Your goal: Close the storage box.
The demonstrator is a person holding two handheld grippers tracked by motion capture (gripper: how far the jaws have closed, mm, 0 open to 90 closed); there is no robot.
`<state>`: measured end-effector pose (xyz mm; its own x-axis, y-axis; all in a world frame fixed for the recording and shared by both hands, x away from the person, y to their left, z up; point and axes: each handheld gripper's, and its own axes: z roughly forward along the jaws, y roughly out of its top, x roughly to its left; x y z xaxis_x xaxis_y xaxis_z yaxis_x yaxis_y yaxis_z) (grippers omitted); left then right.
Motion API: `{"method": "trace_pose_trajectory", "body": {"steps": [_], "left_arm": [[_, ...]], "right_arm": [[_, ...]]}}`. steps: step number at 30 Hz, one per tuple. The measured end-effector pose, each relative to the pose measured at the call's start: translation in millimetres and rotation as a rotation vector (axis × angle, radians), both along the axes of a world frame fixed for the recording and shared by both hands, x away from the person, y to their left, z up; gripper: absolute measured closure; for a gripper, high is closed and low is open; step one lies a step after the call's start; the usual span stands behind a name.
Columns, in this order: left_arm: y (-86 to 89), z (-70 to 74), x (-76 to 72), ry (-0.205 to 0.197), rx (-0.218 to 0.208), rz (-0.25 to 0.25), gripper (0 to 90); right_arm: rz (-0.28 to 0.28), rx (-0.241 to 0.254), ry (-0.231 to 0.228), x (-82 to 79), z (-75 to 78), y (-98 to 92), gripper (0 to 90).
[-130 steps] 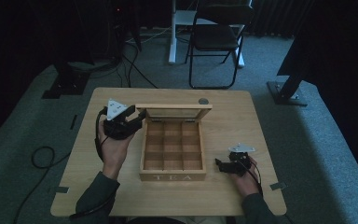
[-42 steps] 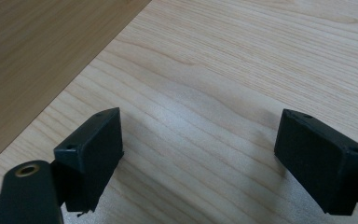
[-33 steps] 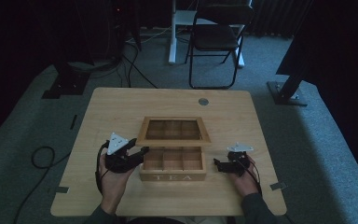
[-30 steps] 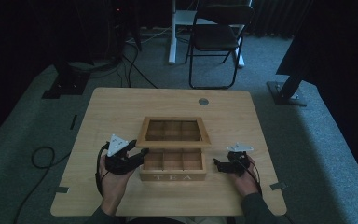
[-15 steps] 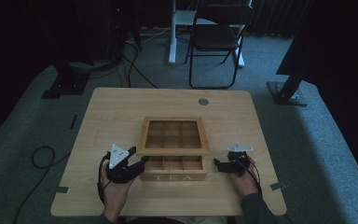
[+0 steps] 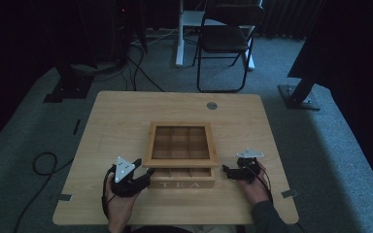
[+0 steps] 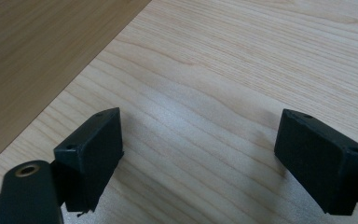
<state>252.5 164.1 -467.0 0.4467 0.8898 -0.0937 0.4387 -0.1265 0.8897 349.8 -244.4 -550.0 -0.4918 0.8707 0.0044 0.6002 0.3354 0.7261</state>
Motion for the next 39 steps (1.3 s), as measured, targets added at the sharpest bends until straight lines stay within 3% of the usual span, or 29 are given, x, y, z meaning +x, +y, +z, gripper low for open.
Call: {"method": "trace_pose_trajectory", "body": {"steps": [12,26,33,39], "left_arm": [[-0.7,-14.4,-7.4,0.033,0.023,-0.002,43.6],[-0.5,-19.6,-13.5,0.066,0.035,-0.018,43.1],[-1.6,-24.6,-16.1,0.102,0.054,-0.032,41.7],[4.2,-15.0,-20.0,0.062,-0.006,-0.03,40.3]], "right_arm": [[0.0,0.0,0.0,0.0,0.0,0.0,14.9],[0.0,0.0,0.0,0.0,0.0,0.0,14.9],[0.0,-0.001,0.001,-0.1,0.1,0.0,14.9],[0.0,0.001,0.0,-0.1,0.0,0.2,14.8]]}}
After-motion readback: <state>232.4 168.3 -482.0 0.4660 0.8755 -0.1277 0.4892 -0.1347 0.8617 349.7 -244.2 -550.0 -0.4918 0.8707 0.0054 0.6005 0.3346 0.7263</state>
